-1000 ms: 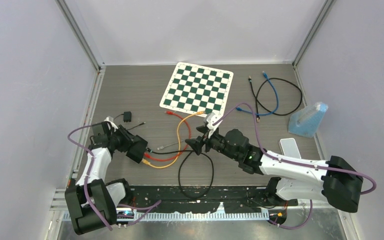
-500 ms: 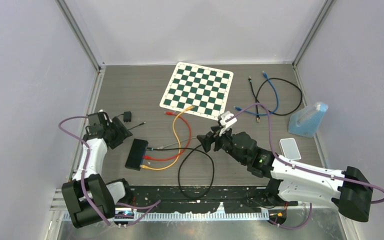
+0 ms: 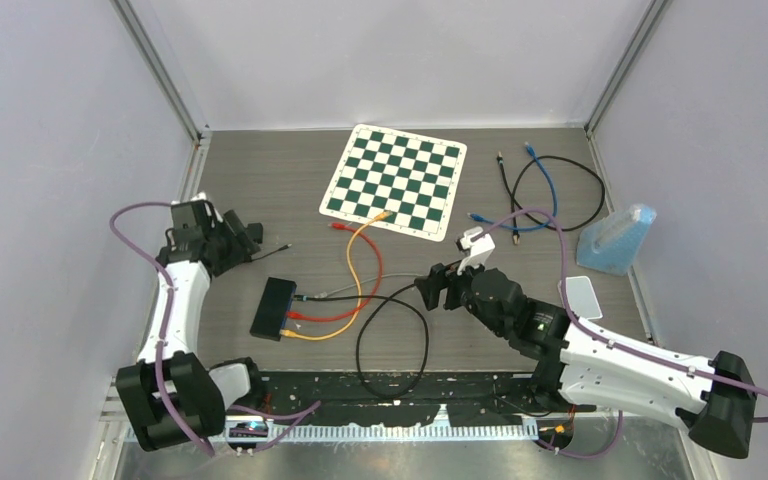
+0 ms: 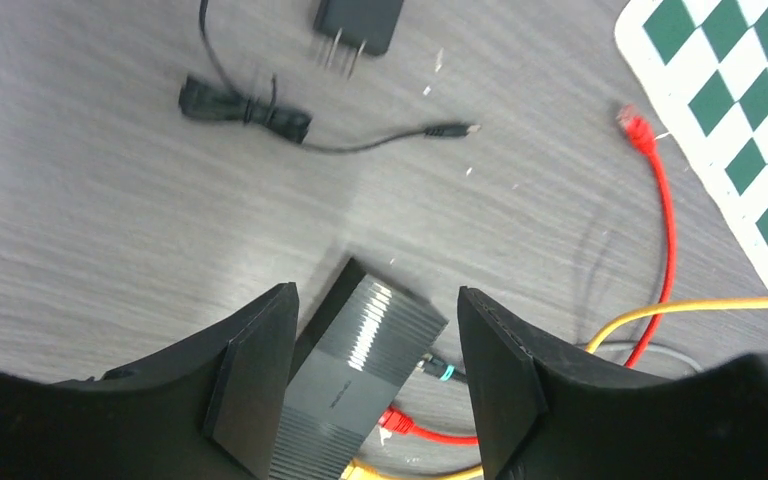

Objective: Insert the plug into the switch port
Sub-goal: Pick up the connector from the center of the board.

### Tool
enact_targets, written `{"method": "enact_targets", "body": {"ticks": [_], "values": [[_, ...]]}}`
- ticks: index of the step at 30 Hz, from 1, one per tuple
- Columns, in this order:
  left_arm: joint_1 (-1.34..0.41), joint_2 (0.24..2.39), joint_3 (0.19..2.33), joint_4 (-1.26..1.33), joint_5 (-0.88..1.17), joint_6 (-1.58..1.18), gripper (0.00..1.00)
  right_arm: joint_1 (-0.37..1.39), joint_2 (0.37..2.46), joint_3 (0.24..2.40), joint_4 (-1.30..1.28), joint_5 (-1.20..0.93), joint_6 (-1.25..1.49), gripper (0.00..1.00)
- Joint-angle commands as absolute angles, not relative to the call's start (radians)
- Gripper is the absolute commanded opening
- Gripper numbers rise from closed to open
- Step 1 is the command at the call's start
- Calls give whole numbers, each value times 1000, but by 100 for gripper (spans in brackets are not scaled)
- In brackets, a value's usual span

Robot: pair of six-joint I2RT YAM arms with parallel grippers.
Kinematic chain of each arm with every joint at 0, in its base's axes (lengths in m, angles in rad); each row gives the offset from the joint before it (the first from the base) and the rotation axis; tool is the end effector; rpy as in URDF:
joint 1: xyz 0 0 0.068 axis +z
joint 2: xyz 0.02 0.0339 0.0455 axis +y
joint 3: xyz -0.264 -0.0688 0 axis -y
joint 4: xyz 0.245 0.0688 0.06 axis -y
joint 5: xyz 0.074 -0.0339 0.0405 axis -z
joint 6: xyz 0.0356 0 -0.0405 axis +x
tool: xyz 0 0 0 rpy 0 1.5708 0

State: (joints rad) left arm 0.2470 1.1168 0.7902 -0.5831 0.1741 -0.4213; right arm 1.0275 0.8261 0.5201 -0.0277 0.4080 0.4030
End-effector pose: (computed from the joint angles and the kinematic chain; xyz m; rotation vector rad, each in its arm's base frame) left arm 0.2172 0.0484 0.2429 -0.7440 2.3699 -0.2900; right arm 0.1122 0.1584 0.2561 -0.3173 1.8931 0.5898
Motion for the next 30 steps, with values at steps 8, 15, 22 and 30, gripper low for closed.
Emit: {"method": "enact_targets", "body": {"ticks": [8, 15, 22, 30], "values": [[209, 1441, 1094, -523, -36, -409, 62, 1026, 714, 545, -163, 440, 465, 77], [177, 1707, 1290, -558, 12, -362, 63, 1026, 704, 577, -177, 436, 382, 78], [167, 1841, 1335, -568, 72, -374, 65, 1026, 705, 595, -182, 435, 363, 83], [137, 1917, 1377, -628, 62, -401, 61, 1025, 714, 593, -162, 454, 343, 84]]}}
